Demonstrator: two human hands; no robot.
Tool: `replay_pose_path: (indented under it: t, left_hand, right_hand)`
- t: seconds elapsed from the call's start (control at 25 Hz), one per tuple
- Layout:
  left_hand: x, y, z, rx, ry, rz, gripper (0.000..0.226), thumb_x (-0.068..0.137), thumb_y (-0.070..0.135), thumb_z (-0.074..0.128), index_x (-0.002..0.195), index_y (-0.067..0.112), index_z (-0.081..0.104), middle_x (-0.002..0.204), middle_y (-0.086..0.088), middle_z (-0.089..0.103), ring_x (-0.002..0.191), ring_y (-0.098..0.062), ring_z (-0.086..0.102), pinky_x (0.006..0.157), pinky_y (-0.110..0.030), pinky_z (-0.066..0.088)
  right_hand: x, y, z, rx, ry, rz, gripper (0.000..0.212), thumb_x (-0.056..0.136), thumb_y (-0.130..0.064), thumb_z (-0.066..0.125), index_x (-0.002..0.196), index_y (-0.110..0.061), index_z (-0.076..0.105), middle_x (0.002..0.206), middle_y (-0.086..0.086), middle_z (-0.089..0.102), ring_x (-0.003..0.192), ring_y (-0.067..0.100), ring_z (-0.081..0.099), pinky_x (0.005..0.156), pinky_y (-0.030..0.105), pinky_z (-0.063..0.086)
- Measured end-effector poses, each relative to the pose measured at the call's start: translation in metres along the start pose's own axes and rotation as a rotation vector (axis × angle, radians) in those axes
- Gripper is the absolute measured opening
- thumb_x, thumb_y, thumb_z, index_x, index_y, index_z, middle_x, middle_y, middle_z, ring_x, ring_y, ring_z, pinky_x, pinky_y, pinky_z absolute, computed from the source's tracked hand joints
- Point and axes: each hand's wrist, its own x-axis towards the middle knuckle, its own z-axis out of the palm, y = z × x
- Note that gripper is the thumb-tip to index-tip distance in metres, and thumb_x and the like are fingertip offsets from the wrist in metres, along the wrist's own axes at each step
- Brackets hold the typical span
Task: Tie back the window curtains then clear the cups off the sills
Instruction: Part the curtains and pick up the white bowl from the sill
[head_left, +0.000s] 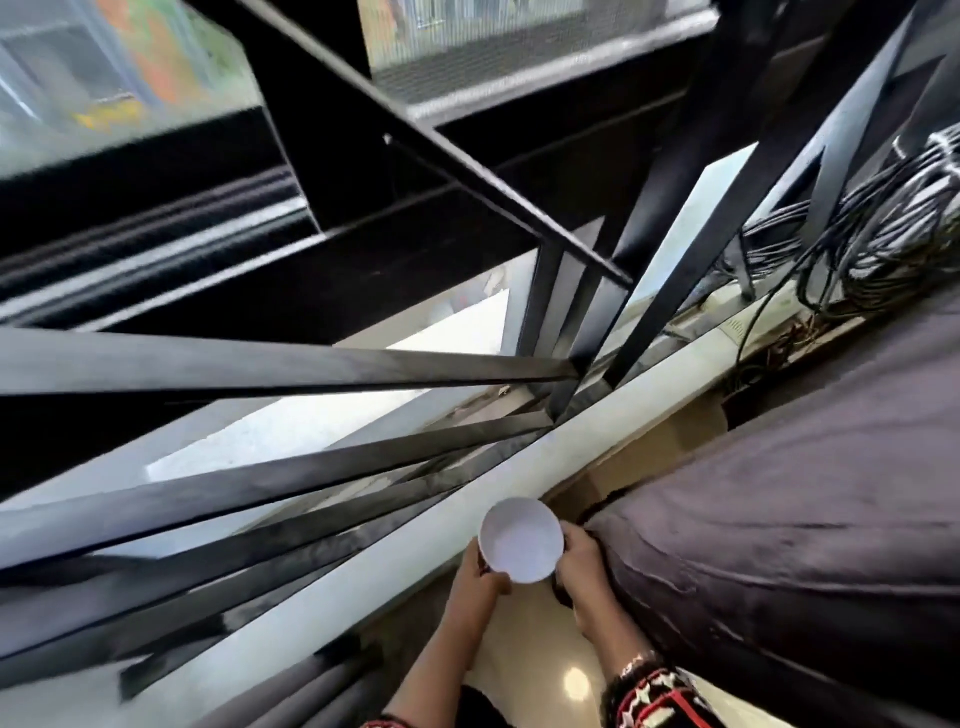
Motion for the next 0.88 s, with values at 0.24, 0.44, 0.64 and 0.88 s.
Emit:
replay_pose_path:
  t: [0.24, 0.44, 0.64, 0.88]
  left_hand:
    - [-0.081, 0.044, -0.013, 0.022, 0.025, 0.071, 0.079, 0.053, 0.02, 0.047, 0.131, 0.019, 0.041, 0.121, -0.004, 0.051, 0.105, -0.017, 0.047, 0.067, -0.014, 0.04]
    - [-0.164, 0.097, -0.028, 0.019, 0.081, 0.163, 0.076, 0.057, 0.022, 0.051, 0.132, 0.018, 0.044, 0.129, -0.006, 0.053, 0.113, -0.022, 0.05, 0.087, -0.029, 0.047]
    - [-0.248, 0.137, -0.04, -0.008, 0.116, 0.241, 0.075, 0.054, 0.02, 0.052, 0.129, 0.014, 0.046, 0.128, -0.009, 0.053, 0.109, -0.024, 0.049, 0.081, -0.029, 0.043]
    - [-0.318, 0.142, -0.04, -0.036, 0.098, 0.394, 0.062, 0.07, 0.004, 0.053, 0.129, 0.018, 0.045, 0.123, -0.007, 0.051, 0.112, -0.026, 0.047, 0.093, -0.037, 0.044]
  right_hand:
    - [-0.087, -0.045, -0.026, 0.036, -0.053, -0.047, 0.033, 0.091, 0.003, 0.04, 0.117, -0.013, 0.053, 0.108, 0.012, 0.059, 0.096, 0.026, 0.054, 0.061, 0.024, 0.048]
    - [-0.165, -0.109, -0.042, 0.06, -0.073, -0.194, 0.03, 0.088, 0.008, 0.046, 0.117, 0.005, 0.056, 0.107, 0.017, 0.062, 0.096, 0.026, 0.055, 0.071, 0.026, 0.047]
    - [-0.256, -0.171, -0.061, 0.107, -0.135, -0.309, 0.033, 0.087, 0.019, 0.032, 0.111, 0.013, 0.054, 0.07, 0.003, 0.05, 0.06, 0.007, 0.039, 0.04, 0.005, 0.035]
    - [-0.326, -0.174, -0.076, 0.139, -0.05, -0.332, 0.041, 0.084, 0.019, 0.031, 0.114, 0.005, 0.055, 0.068, 0.004, 0.049, 0.056, 0.011, 0.038, 0.036, 0.009, 0.031]
